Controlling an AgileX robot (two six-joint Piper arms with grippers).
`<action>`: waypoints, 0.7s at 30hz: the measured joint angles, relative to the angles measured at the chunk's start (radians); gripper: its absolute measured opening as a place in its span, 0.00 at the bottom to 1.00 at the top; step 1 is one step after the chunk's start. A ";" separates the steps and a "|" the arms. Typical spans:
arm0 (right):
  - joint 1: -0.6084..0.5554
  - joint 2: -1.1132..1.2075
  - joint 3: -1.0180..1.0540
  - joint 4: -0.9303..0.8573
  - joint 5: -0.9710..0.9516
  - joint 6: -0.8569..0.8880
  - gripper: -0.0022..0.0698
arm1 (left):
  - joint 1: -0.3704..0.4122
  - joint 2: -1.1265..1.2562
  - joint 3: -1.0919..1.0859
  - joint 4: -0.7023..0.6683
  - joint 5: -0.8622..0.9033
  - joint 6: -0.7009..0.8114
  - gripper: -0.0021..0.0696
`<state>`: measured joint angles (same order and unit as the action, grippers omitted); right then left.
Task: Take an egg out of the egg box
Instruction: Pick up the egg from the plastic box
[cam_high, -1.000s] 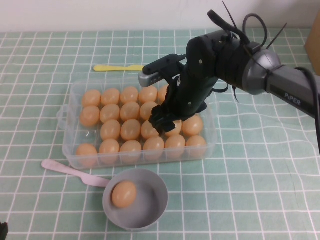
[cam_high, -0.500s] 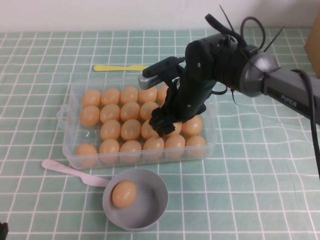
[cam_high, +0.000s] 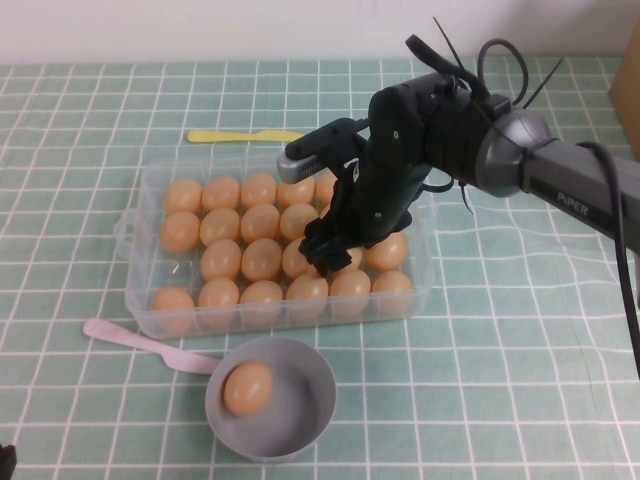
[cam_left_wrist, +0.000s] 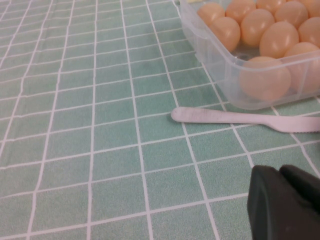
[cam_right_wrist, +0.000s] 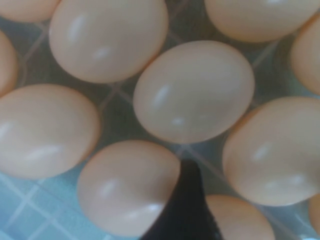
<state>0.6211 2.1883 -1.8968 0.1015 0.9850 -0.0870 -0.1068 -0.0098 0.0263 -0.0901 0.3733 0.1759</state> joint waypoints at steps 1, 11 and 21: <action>0.000 0.000 0.000 -0.003 -0.001 0.000 0.75 | 0.000 0.000 0.000 0.000 0.000 0.000 0.02; 0.000 0.000 0.000 -0.009 -0.017 0.002 0.75 | 0.000 0.000 0.000 0.000 0.000 0.000 0.02; 0.000 0.000 0.000 -0.009 -0.026 0.008 0.75 | 0.000 0.000 0.000 0.000 0.000 0.000 0.02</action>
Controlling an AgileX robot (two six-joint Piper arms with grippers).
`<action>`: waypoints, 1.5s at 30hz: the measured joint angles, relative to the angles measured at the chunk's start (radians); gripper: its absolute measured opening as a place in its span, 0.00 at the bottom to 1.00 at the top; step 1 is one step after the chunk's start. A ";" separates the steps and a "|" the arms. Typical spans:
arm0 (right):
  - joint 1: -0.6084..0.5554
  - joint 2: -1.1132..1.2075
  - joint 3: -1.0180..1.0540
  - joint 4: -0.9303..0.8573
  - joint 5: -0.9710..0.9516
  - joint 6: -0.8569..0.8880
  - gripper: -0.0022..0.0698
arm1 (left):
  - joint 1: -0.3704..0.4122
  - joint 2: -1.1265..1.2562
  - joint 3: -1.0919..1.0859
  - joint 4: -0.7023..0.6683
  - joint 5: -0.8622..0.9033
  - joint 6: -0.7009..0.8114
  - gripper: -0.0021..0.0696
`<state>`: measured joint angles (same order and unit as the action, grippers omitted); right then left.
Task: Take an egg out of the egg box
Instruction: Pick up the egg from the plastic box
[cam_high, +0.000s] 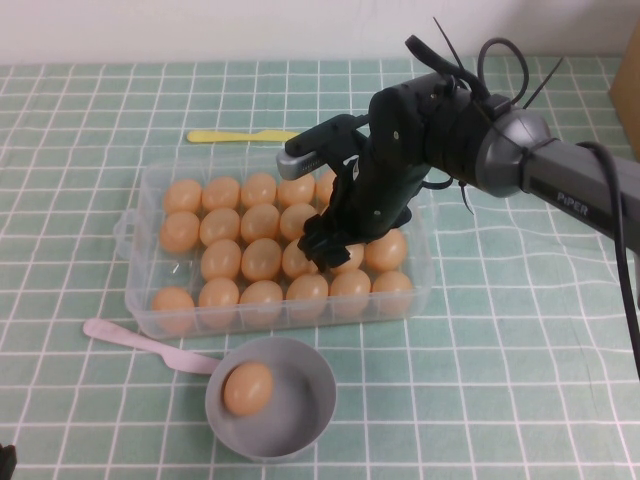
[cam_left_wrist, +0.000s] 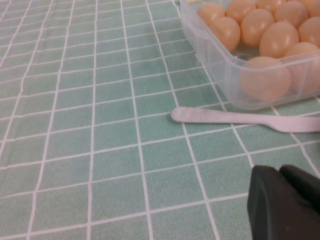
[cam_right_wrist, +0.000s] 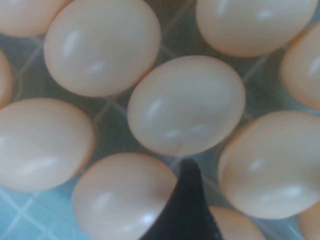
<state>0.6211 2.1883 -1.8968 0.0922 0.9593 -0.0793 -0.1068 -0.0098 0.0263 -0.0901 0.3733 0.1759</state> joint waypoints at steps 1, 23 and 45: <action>0.000 0.000 0.000 0.000 0.000 0.000 0.75 | 0.000 0.000 0.000 0.000 0.000 0.000 0.02; 0.000 0.013 0.000 0.000 -0.007 0.000 0.75 | 0.000 0.000 0.000 0.000 0.000 0.000 0.02; 0.000 0.023 0.000 -0.002 -0.026 0.000 0.75 | 0.000 0.000 0.000 0.000 0.000 0.000 0.02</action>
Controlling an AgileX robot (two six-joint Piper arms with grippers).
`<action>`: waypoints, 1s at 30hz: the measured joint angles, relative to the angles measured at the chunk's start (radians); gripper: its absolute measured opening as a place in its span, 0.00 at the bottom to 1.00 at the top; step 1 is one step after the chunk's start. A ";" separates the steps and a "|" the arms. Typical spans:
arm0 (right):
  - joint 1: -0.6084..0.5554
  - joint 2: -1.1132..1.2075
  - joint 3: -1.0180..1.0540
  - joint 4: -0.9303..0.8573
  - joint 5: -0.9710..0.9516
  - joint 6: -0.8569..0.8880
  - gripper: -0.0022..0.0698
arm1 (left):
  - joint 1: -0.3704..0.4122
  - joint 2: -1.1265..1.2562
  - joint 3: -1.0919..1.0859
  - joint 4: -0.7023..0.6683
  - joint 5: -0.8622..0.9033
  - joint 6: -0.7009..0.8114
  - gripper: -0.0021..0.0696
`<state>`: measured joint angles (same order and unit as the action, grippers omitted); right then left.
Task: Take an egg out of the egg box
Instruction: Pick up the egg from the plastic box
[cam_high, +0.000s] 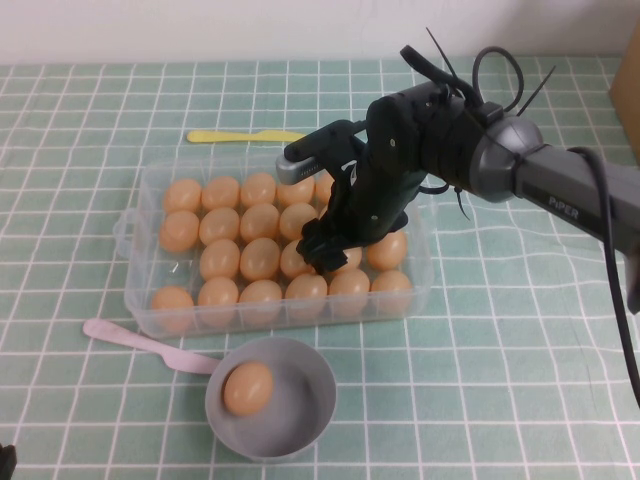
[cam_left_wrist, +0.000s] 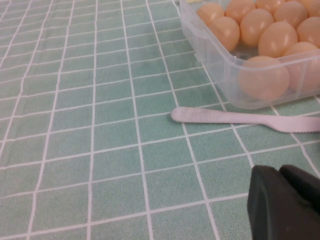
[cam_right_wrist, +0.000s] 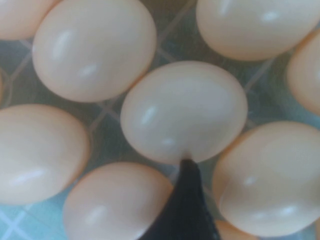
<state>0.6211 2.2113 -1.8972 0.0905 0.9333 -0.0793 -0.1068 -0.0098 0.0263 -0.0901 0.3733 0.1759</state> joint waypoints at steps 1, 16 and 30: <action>0.000 0.001 0.000 0.000 0.000 0.000 0.75 | 0.000 0.000 0.000 0.000 0.000 0.000 0.02; -0.002 0.037 -0.009 0.004 -0.005 -0.002 0.65 | 0.000 0.000 0.000 0.000 0.000 0.000 0.02; -0.008 0.017 -0.006 0.001 0.001 0.000 0.56 | 0.000 0.000 0.000 0.000 0.000 0.000 0.02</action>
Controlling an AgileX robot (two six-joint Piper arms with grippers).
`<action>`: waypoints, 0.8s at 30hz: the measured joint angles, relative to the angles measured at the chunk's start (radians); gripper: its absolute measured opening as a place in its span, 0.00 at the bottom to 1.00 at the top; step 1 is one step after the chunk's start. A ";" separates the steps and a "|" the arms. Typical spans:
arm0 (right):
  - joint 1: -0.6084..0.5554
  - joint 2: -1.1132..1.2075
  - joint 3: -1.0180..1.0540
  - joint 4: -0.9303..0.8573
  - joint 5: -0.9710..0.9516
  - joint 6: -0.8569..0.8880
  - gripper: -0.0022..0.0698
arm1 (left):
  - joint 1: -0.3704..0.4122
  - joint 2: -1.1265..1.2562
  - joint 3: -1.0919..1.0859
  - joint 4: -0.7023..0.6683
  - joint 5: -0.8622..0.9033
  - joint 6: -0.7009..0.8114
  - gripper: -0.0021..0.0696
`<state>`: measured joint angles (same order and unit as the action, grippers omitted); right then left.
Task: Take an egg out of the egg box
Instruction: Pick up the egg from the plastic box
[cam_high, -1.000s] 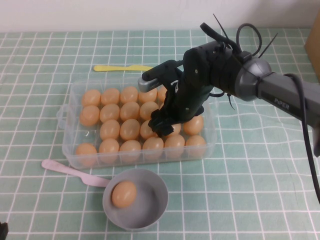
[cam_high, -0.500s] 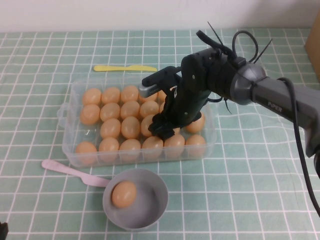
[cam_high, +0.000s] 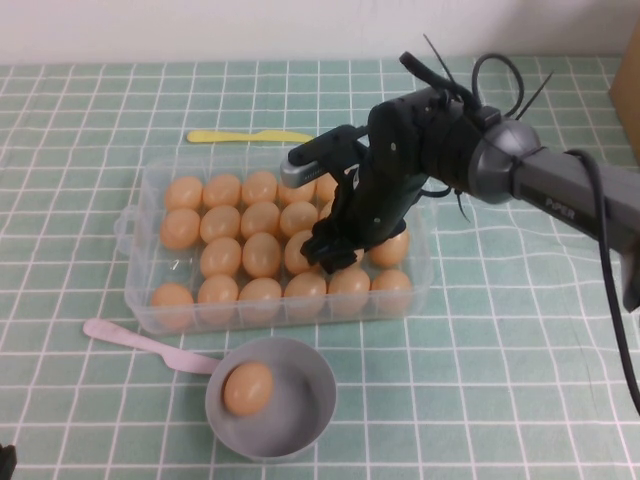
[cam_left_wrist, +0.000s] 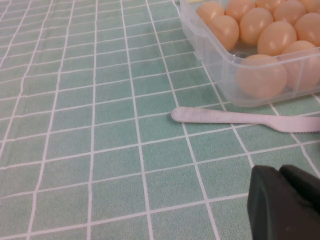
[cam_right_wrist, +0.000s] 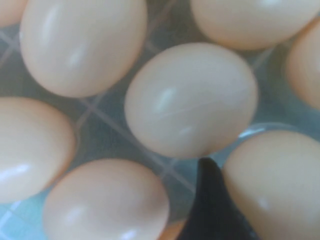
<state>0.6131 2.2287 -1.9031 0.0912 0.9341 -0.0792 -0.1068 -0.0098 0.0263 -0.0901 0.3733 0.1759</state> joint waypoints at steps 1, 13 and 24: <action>-0.002 -0.008 0.001 -0.002 0.000 0.000 0.56 | 0.000 0.000 0.000 0.000 0.000 0.000 0.02; -0.015 -0.100 -0.008 -0.027 0.040 0.000 0.55 | 0.000 0.000 0.000 0.000 0.000 0.000 0.02; 0.081 -0.292 0.096 0.004 0.158 0.000 0.55 | 0.000 0.000 0.000 0.000 0.000 0.000 0.02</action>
<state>0.6940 1.9365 -1.8072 0.0950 1.0917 -0.0792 -0.1068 -0.0098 0.0263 -0.0901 0.3733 0.1759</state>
